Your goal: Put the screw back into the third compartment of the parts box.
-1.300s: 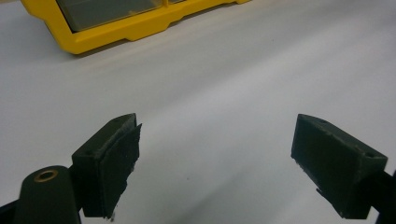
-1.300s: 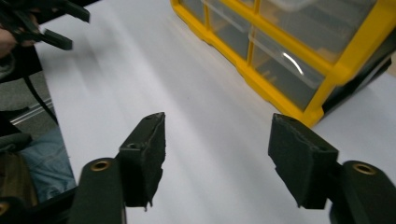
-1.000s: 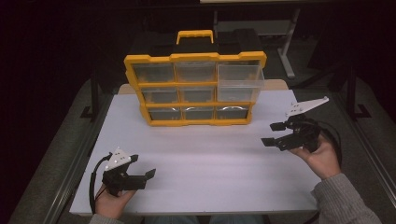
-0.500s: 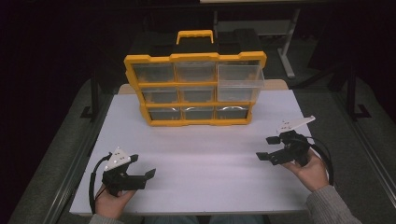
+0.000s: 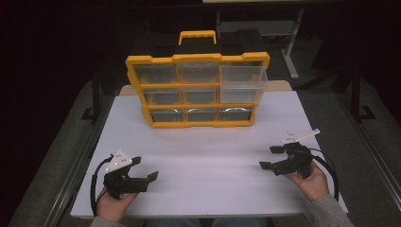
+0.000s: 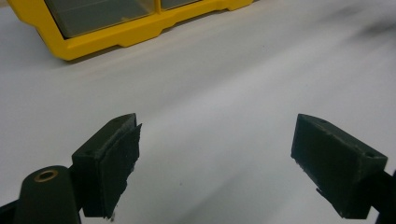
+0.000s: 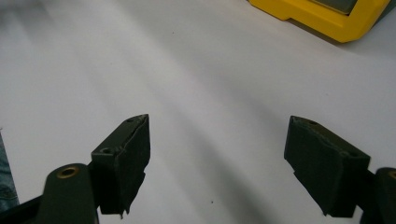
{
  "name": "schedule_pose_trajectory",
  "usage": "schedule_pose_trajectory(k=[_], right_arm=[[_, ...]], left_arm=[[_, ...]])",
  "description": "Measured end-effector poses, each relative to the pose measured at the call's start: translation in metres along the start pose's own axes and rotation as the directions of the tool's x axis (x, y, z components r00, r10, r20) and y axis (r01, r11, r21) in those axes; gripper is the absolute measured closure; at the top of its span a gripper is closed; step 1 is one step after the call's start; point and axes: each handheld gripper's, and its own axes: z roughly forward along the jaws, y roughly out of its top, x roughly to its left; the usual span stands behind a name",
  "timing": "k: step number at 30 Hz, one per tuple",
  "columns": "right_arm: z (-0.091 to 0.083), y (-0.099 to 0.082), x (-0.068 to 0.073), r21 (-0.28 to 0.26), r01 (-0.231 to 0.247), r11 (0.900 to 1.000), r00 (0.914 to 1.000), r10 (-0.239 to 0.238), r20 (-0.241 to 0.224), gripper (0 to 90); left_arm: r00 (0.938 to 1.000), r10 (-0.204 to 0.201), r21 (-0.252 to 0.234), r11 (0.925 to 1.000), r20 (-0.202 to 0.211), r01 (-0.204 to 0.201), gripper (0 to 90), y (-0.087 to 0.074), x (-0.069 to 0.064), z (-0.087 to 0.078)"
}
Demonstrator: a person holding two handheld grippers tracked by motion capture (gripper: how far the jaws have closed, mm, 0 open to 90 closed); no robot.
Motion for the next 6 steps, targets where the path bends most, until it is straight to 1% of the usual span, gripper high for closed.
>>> schedule_pose_trajectory(k=[2, 3, 6], right_arm=[[-0.0002, -0.0032, -0.0010, -0.015, -0.009, 0.9999, 1.0000, 0.009, -0.002, 20.8], [-0.0001, -0.0047, -0.0018, -0.022, -0.005, 0.9997, 1.0000, 0.005, -0.001, 20.5], [-0.0011, -0.0087, -0.0025, -0.032, -0.023, 0.9992, 0.9997, 0.023, -0.004, 19.4]], left_arm=[[1.0000, 0.001, 0.000, 1.0000, 0.001, -0.001, 14.6, -0.0001, 0.0000, 0.0002], [1.0000, 0.001, 0.000, 1.0000, 0.001, -0.001, 14.6, -0.0001, -0.0001, 0.0002], [1.0000, 0.001, 0.000, 1.0000, 0.003, -0.001, 14.5, -0.0002, 0.0002, 0.0003]])
